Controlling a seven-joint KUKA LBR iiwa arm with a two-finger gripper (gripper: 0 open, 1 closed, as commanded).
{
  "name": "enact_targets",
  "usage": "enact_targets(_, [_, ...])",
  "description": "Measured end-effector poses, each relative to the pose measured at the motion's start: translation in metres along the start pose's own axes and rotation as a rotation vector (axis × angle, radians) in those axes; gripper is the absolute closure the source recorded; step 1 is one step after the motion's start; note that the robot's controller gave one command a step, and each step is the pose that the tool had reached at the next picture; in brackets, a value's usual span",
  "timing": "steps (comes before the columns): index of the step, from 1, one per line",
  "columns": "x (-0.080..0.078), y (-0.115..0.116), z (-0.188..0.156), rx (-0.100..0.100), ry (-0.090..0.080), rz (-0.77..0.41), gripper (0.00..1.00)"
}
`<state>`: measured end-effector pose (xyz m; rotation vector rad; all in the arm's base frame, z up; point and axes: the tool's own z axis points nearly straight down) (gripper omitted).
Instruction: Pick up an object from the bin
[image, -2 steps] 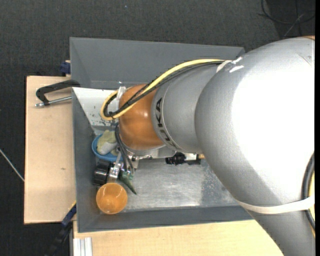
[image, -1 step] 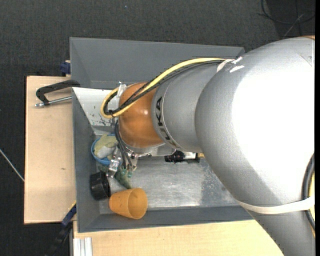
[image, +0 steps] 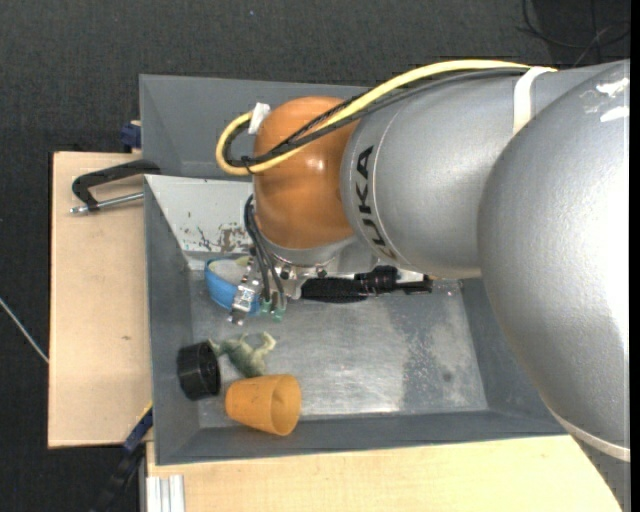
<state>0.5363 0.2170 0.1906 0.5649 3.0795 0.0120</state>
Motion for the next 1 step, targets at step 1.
enact_targets(1, [0.0000,0.0056,-0.0476,0.002,0.002,-0.018,1.00])
